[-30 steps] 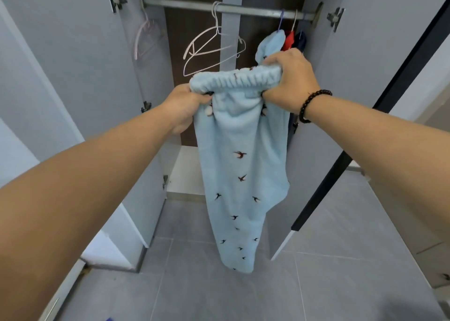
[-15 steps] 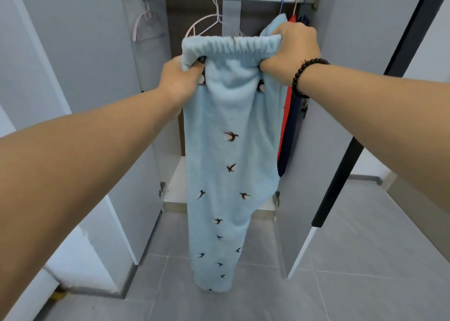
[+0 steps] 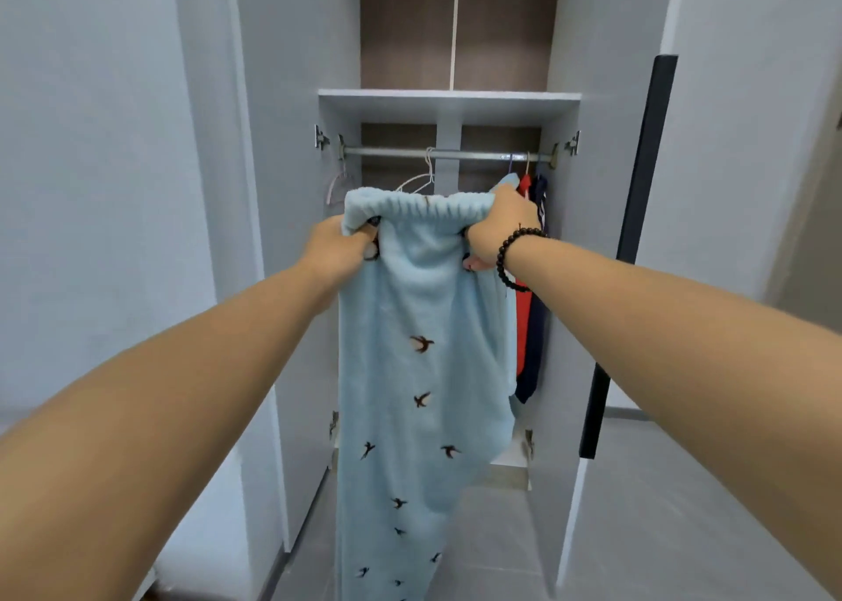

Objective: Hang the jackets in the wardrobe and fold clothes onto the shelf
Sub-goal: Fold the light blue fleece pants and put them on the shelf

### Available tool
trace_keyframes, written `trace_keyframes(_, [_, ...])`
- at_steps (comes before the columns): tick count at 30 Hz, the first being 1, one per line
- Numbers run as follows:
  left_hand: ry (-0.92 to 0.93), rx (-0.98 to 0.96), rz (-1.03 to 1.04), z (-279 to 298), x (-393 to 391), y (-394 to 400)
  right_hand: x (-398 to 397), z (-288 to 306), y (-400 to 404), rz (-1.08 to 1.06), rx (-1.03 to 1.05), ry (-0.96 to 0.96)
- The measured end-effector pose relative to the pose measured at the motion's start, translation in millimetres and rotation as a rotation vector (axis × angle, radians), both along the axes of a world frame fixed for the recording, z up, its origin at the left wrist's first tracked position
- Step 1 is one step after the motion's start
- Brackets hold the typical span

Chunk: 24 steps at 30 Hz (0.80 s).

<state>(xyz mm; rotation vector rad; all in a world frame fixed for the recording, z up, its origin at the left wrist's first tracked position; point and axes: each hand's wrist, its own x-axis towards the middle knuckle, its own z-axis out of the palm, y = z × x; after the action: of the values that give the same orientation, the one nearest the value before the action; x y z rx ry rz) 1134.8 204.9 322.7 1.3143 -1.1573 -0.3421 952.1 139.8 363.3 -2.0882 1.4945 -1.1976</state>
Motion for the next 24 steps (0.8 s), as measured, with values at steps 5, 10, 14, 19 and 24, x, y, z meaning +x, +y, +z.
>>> trace_keyframes(5, [-0.038,0.004,0.133,9.4,42.6,97.5,38.2,1.2,76.7,0.202,-0.022,0.066])
trace_keyframes(10, [-0.091,-0.054,0.196,31.1,86.5,192.3,67.3,8.7,149.8,0.449,-0.1,-0.197])
trace_keyframes(14, [-0.075,-0.122,0.13,59.1,76.3,245.4,68.7,32.7,190.2,0.52,-0.12,-0.25])
trace_keyframes(19, [-0.012,-0.18,-0.034,75.9,12.0,275.2,26.8,51.5,222.9,0.533,0.06,-0.476])
trace_keyframes(24, [-0.006,-0.181,-0.243,74.5,-83.5,279.4,-46.3,52.3,232.7,0.418,0.212,-0.614])
